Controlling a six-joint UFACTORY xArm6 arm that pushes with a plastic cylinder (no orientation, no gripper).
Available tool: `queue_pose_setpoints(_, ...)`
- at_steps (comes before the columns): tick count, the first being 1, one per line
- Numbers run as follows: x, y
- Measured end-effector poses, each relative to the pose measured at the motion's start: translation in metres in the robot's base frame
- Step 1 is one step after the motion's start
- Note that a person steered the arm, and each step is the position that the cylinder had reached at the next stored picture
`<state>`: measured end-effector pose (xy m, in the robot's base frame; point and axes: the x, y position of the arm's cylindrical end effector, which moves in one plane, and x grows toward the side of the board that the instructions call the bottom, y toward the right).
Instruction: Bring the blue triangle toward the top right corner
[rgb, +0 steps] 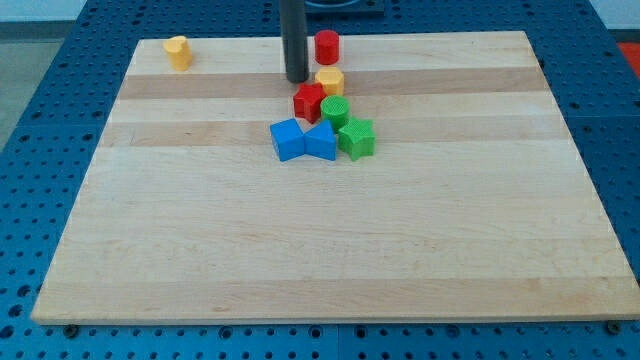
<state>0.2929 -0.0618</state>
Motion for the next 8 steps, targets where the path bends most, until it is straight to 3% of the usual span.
queue_pose_setpoints(2, 0.07, -0.021)
queue_pose_setpoints(5, 0.136, 0.063)
queue_pose_setpoints(7, 0.197, 0.075)
queue_pose_setpoints(8, 0.202, 0.099)
